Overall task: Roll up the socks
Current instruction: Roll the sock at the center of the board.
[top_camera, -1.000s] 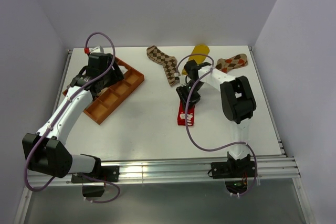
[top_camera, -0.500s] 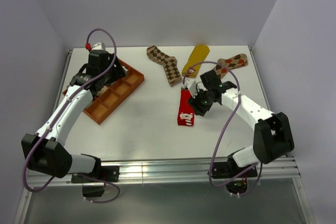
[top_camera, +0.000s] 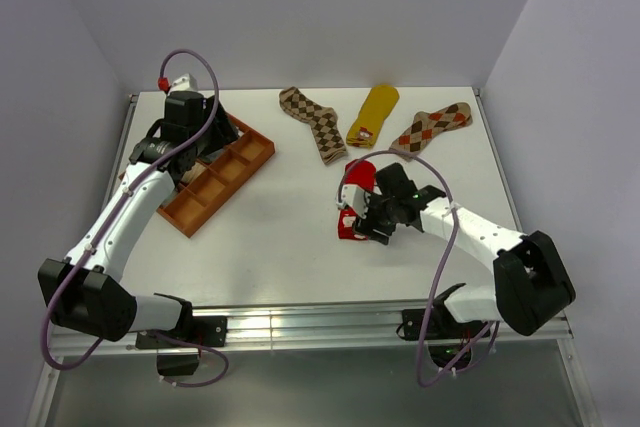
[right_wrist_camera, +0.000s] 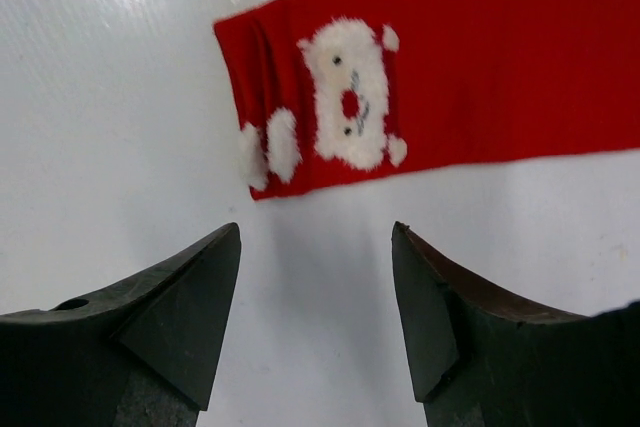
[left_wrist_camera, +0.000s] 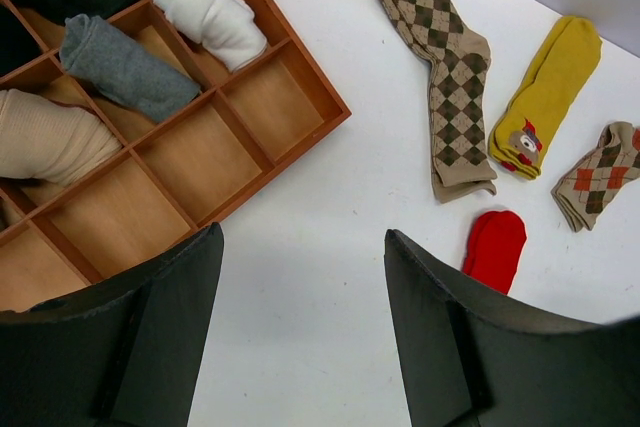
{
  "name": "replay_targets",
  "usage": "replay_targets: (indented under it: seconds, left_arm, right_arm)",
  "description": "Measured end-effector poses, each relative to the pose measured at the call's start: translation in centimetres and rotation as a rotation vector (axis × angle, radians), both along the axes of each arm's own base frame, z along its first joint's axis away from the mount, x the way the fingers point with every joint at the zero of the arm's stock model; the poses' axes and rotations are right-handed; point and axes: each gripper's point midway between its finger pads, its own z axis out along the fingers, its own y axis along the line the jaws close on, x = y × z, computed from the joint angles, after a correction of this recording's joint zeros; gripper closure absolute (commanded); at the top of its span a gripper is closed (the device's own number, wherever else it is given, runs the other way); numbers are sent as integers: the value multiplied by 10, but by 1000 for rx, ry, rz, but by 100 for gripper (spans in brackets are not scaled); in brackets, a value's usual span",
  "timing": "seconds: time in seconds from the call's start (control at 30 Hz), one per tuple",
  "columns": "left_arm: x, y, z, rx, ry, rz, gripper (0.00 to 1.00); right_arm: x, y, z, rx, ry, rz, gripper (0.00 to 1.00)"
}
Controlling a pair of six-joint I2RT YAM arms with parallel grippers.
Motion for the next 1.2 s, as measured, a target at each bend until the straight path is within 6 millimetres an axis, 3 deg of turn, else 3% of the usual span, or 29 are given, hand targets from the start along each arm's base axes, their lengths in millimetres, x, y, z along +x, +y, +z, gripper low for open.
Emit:
replay_targets:
  seconds: [0.2, 0.53, 0.73, 0.93, 1.2]
  left_arm:
    - [0, 0, 0, 0, -1, 0, 29]
    - [2, -2, 3, -7, -12, -7, 30]
    - [4, -5, 2, -17, -25, -17, 30]
    - [6, -14, -3, -17, -27, -36, 31]
    - [0, -49, -26, 7, -13, -100, 38]
  right_arm:
    - [-11, 24, -11, -36, -24, 98, 30]
    - [-15, 34, -33, -114, -30, 129, 33]
    - [-9, 35, -39, -135, -46, 111, 45]
    - [3, 35, -41, -148, -85, 72, 72]
    - [-3, 36, -39, -102, 1, 65, 76]
